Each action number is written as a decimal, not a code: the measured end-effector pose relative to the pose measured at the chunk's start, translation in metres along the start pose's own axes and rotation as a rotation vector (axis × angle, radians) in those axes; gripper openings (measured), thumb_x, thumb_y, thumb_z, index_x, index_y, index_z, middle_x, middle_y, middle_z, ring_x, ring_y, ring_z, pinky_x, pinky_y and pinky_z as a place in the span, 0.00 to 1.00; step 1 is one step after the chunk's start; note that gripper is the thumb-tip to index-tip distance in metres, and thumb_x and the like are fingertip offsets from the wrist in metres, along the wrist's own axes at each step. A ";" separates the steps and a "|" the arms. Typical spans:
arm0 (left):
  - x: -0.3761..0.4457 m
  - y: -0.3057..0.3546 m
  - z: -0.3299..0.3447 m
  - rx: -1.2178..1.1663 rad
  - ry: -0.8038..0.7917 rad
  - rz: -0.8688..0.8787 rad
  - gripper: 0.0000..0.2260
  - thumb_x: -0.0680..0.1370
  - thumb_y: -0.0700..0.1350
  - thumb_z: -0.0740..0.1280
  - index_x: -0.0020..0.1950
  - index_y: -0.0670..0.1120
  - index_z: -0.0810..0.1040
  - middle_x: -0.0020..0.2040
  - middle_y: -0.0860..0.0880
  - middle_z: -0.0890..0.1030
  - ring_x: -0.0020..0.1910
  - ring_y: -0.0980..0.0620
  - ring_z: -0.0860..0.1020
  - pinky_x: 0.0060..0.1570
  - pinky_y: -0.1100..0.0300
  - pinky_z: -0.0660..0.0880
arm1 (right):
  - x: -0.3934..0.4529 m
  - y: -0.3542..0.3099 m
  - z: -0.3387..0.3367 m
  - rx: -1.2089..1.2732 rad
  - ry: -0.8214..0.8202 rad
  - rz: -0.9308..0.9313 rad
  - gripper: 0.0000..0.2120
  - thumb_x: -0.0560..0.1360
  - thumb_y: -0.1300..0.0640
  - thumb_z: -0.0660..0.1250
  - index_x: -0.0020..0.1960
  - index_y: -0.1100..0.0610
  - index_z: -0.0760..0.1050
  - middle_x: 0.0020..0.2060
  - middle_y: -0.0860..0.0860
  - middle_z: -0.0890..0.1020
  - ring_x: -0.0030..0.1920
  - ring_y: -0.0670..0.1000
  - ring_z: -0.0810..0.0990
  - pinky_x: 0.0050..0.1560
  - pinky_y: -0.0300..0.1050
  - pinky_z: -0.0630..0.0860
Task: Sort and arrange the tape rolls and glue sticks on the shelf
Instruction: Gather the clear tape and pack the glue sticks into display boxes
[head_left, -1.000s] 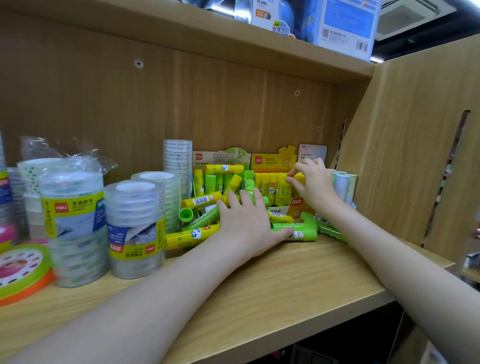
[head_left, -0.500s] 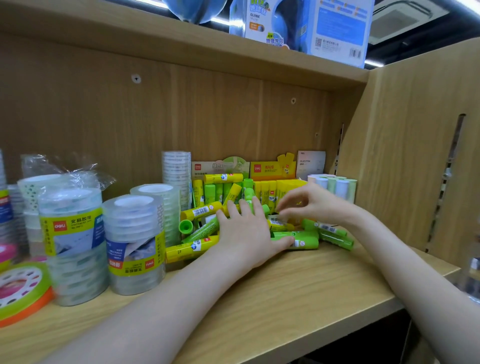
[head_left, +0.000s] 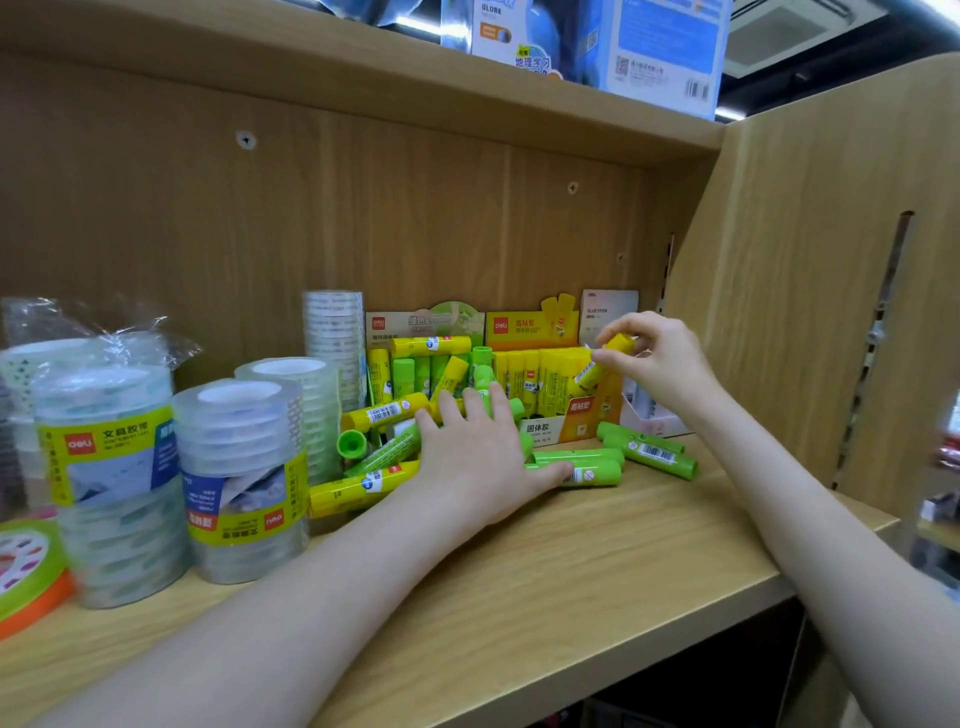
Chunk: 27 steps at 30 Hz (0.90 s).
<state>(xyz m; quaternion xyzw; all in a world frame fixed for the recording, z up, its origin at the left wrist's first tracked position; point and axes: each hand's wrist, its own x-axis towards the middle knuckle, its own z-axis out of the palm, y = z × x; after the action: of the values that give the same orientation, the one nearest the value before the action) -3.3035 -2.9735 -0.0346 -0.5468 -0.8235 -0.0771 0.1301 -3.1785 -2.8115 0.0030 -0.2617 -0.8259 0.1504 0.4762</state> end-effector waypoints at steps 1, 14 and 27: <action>0.000 0.000 0.000 0.002 -0.001 0.000 0.46 0.71 0.72 0.52 0.77 0.43 0.42 0.76 0.40 0.50 0.74 0.37 0.48 0.70 0.39 0.50 | 0.000 0.000 0.002 -0.003 0.020 -0.015 0.07 0.70 0.58 0.73 0.46 0.53 0.77 0.43 0.49 0.77 0.38 0.49 0.73 0.42 0.42 0.72; -0.002 0.003 0.001 0.036 0.016 -0.028 0.46 0.72 0.72 0.51 0.76 0.42 0.42 0.76 0.39 0.50 0.74 0.36 0.50 0.69 0.38 0.48 | 0.003 -0.006 0.023 -0.474 -0.051 -0.096 0.08 0.74 0.54 0.68 0.47 0.59 0.78 0.53 0.53 0.76 0.57 0.54 0.67 0.56 0.48 0.64; -0.002 0.006 0.001 -0.020 -0.026 -0.130 0.50 0.71 0.74 0.50 0.75 0.38 0.37 0.75 0.34 0.44 0.73 0.30 0.43 0.68 0.33 0.42 | 0.045 -0.066 0.063 -0.133 -0.354 -0.315 0.12 0.75 0.58 0.67 0.59 0.56 0.77 0.55 0.49 0.80 0.51 0.41 0.71 0.43 0.24 0.64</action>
<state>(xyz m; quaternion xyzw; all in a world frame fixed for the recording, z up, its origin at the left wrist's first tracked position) -3.2973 -2.9721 -0.0364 -0.4942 -0.8581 -0.0867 0.1086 -3.2699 -2.8394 0.0360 -0.1298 -0.9351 0.0632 0.3236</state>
